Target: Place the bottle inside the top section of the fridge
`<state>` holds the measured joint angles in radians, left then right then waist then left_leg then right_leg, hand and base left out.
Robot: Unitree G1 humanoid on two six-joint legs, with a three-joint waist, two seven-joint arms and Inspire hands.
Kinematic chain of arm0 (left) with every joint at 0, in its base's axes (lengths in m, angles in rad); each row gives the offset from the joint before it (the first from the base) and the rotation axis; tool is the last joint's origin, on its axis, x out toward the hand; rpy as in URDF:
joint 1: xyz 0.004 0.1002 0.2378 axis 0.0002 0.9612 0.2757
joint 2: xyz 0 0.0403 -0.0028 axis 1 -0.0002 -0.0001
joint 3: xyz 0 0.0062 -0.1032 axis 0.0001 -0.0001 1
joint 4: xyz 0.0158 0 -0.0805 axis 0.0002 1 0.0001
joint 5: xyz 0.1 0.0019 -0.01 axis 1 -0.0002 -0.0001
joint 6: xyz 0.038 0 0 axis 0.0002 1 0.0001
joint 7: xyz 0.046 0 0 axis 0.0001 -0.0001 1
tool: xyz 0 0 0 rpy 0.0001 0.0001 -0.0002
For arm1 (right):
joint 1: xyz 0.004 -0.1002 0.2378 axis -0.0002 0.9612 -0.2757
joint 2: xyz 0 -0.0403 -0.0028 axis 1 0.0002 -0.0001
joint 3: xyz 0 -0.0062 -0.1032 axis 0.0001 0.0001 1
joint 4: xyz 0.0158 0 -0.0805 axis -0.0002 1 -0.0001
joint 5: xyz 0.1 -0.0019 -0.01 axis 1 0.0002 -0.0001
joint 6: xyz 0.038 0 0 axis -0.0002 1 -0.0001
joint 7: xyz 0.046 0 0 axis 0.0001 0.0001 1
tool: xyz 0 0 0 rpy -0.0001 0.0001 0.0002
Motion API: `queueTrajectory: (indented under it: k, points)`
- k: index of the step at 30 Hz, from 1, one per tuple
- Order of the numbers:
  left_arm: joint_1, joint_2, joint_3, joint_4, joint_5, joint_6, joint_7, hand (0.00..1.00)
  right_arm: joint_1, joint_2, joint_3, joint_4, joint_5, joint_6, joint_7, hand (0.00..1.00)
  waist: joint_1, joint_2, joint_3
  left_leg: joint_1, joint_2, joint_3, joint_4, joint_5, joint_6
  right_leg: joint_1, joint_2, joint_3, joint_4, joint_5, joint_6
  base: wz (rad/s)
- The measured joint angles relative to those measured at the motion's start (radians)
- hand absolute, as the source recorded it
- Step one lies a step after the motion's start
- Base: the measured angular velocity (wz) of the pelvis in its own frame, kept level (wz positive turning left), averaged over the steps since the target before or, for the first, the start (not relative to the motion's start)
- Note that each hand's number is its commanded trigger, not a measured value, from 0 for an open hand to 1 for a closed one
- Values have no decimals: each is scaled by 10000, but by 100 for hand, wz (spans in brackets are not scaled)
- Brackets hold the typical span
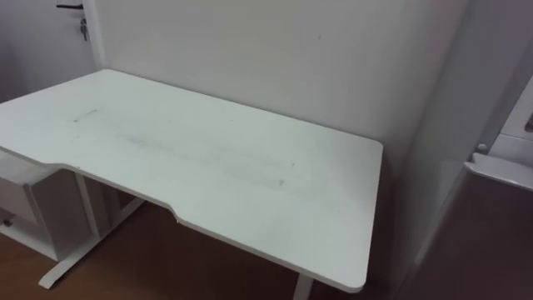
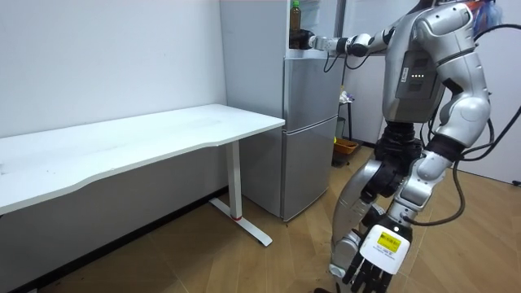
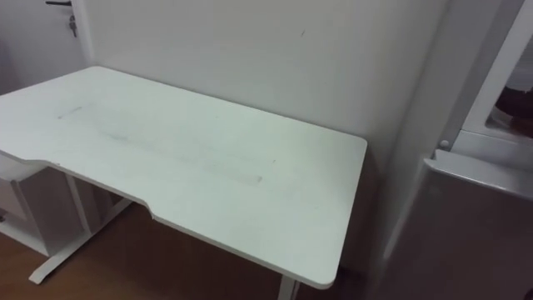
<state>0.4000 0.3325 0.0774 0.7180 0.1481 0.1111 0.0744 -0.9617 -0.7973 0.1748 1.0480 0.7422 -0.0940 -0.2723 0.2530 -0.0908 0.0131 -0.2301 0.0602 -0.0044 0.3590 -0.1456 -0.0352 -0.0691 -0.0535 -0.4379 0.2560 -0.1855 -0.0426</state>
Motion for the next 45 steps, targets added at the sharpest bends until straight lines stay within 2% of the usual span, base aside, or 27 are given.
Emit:
queueTrajectory:
  k: [4, 5, 6, 11, 15, 22, 26, 27, 30, 33, 41, 42, 45]
  points:
    - [-45, 105, 2, 16, 1, -90, -27, 0, -1, 0, 2, -5, 41, 9, 57, 0, -29, -50, -21, 74, -14, 16, -77, 2, -1, 45, -8, 36, -4, 0, 2, 0]
    - [-49, 131, 3, 16, 1, -91, -29, 0, 0, 0, 1, -4, 44, 17, 68, 0, -33, -62, -14, 101, -15, 21, -98, 2, -1, 113, -9, 38, -5, -1, 3, 0]
    - [-53, 182, 2, 21, 1, -93, -45, 0, 15, 0, 2, -4, 69, 48, 109, 0, -50, -64, 28, 165, -19, 27, -128, 2, -2, 176, -11, 33, -23, -4, 8, 0]
    - [-72, 258, 0, 128, -1, -92, -59, 0, 17, 1, 5, -26, 545, 110, 377, 0, -245, -165, -35, 179, -16, 56, -170, 4, -5, 181, -6, 30, -87, -8, 15, 0]
    - [-50, 248, 1, 201, 6, -78, -120, 0, 26, 1, 3, -179, 823, 355, 628, 0, -300, -213, -66, 349, -14, 198, -324, 3, -3, 274, 8, 160, -187, -1, 39, -9]
    - [22, 229, 77, 205, 17, -76, -94, 0, 546, 0, -13, -728, 841, 426, 1113, 0, -404, -178, -94, 961, -41, 338, -611, -38, -10, 767, 41, 245, -552, 67, 117, -4]
    - [39, 42, 422, 206, 9, -76, -74, 0, 791, 1, -59, -1084, 810, 473, 1218, 0, -540, -141, -127, 1197, -66, 354, -764, -45, -14, 996, 37, 217, -567, 55, 140, 0]
    - [36, -33, 492, 222, 50, -76, -73, 0, 931, 1, -217, -1384, 697, 545, 1223, 0, -588, -136, -162, 1209, -76, 346, -772, -45, -13, 1052, 32, 211, -607, 54, 143, 0]
    - [11, -307, 766, 423, 111, -78, -65, 0, 1306, 1, -582, -2156, 562, 634, 1229, 0, -736, -39, -200, 1258, -106, 333, -875, -40, -10, 1090, 32, 212, -692, 69, 167, 0]
    - [24, -434, 793, 629, 109, -70, -27, 0, 1528, 1, -766, -2525, 570, 687, 1232, 0, -842, 0, -211, 1423, -146, 355, -984, -36, -5, 1134, 1, 224, -716, 51, 201, -2]
    - [96, -513, 854, 636, 120, -79, -20, 0, 2231, 2, -1002, -3584, 435, 855, 1418, 0, -1005, -77, -219, 1929, -162, 729, -1436, -27, 4, 1331, -9, 511, -766, 18, 254, -13]
    - [104, -516, 927, 636, 121, -82, -20, 0, 2378, 3, -1111, -3752, 442, 881, 1426, 0, -1050, -116, -187, 2011, -163, 762, -1490, -27, 4, 1408, -2, 529, -817, 23, 263, -10]
    - [224, -565, 1186, 638, 122, -82, -21, 0, 2502, 4, -1217, -3889, 383, 959, 1418, 0, -1230, -166, -169, 2147, -161, 841, -1578, -34, 10, 1514, -1, 542, -888, 28, 276, -5]
